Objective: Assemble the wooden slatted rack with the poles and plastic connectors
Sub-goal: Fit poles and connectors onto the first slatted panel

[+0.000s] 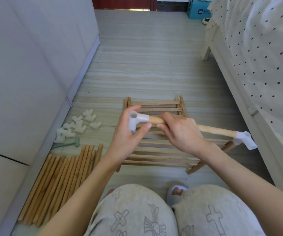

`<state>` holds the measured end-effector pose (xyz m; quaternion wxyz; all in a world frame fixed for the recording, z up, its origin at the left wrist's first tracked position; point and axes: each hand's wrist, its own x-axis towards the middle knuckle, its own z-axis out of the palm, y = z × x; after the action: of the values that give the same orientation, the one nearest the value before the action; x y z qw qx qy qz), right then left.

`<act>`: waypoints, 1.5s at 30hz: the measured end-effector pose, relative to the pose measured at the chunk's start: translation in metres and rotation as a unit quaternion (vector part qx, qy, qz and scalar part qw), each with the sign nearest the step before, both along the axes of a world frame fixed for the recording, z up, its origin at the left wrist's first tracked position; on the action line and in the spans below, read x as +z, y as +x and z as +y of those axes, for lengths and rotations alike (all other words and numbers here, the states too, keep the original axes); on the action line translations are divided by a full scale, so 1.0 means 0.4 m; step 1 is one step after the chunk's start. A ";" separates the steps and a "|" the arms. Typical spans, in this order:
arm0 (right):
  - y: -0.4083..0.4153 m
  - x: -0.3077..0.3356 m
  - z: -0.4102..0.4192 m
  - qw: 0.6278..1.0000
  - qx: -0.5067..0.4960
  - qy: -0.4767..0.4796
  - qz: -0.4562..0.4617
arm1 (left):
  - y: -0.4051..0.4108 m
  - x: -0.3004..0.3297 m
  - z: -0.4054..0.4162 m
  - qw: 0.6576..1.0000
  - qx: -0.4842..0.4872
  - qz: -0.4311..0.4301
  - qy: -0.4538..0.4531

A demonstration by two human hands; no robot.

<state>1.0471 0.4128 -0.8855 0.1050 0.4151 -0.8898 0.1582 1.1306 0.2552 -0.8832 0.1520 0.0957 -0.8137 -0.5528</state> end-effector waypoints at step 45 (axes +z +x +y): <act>-0.039 -0.028 0.139 0.768 -0.163 -0.374 -0.493 | -0.157 0.017 0.154 0.907 -0.180 -0.085 -0.372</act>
<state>1.0315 0.4682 -0.8968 -0.1769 0.0566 -0.7436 0.6423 1.0677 0.3166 -0.8766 0.0050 -0.0693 -0.9735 -0.2180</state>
